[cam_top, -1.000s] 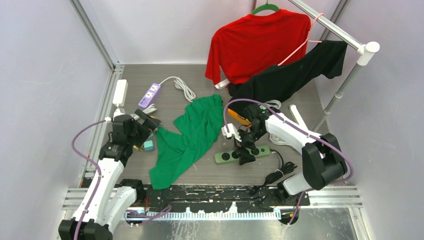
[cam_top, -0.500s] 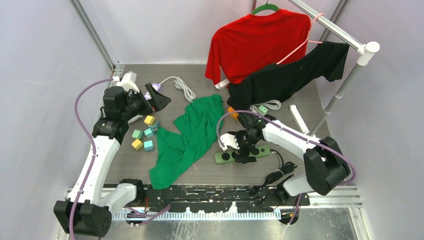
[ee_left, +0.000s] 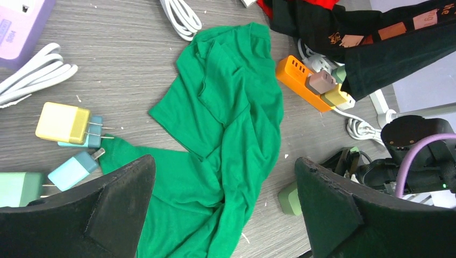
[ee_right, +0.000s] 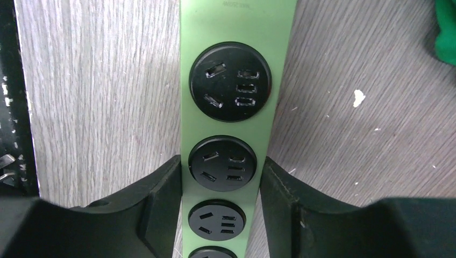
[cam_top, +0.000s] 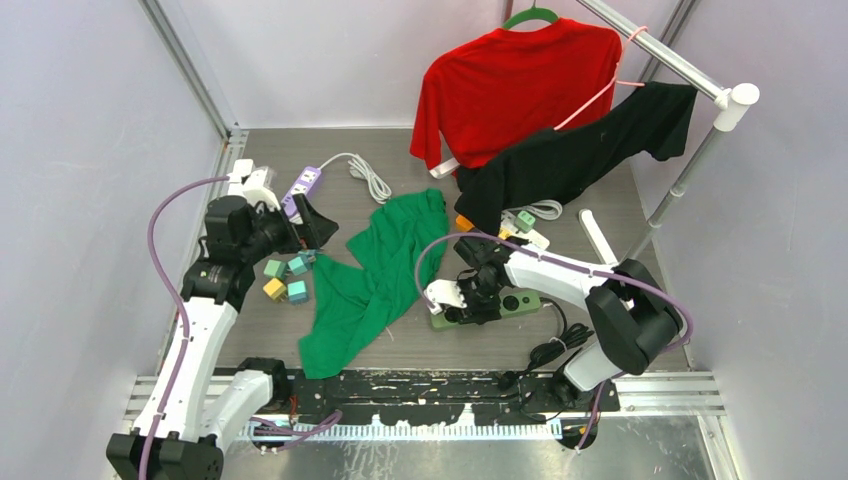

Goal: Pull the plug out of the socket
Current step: Pick up the socket from the center of the board.

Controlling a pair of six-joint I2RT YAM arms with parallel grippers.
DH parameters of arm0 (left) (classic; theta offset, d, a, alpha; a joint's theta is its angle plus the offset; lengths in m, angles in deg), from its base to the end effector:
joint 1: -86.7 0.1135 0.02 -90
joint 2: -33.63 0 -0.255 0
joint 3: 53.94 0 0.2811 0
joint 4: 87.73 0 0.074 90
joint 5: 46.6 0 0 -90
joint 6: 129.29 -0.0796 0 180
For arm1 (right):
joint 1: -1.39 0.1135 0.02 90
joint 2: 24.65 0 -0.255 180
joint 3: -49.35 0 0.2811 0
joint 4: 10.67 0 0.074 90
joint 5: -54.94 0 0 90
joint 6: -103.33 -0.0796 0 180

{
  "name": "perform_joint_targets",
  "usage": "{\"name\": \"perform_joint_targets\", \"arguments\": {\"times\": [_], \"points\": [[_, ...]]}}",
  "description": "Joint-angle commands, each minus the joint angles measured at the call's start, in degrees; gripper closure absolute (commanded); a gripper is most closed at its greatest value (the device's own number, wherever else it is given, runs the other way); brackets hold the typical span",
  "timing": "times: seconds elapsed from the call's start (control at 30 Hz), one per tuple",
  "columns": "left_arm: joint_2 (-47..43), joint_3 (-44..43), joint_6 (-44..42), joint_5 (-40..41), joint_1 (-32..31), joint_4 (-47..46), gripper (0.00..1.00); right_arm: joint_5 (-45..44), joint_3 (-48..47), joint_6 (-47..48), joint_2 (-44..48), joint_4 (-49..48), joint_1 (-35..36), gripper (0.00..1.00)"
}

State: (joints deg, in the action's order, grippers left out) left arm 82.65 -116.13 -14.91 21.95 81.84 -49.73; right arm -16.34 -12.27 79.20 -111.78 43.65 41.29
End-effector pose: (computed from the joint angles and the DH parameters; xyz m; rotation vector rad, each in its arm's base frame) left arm 0.2575 -0.0511 0.3079 -0.1018 2.0388 -0.6983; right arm 0.2040 0.2039 0.1001 -2.3134 1.6978 0.4035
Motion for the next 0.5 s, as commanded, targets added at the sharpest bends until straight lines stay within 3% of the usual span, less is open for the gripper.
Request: {"name": "perform_joint_targets", "arguments": {"times": [0.0,0.13,0.27,0.47], "points": [[-0.5,-0.18,-1.62,0.64,-0.15,-1.02,0.0,-1.09,-2.4,-1.31,0.04,0.74,0.22,0.62],[-0.79,0.09,-1.7,0.6,-0.15,-0.87,0.0,-0.27,-4.06,-1.37,0.44,3.53,-0.46,0.77],[-1.97,0.6,-1.77,0.76,-0.15,-0.97,0.0,6.2,-7.45,0.81,1.54,11.77,-4.35,0.88],[-3.99,1.1,-1.95,1.06,-0.15,-1.01,0.0,11.13,-10.81,1.35,6.67,19.73,-12.06,0.91]]}}
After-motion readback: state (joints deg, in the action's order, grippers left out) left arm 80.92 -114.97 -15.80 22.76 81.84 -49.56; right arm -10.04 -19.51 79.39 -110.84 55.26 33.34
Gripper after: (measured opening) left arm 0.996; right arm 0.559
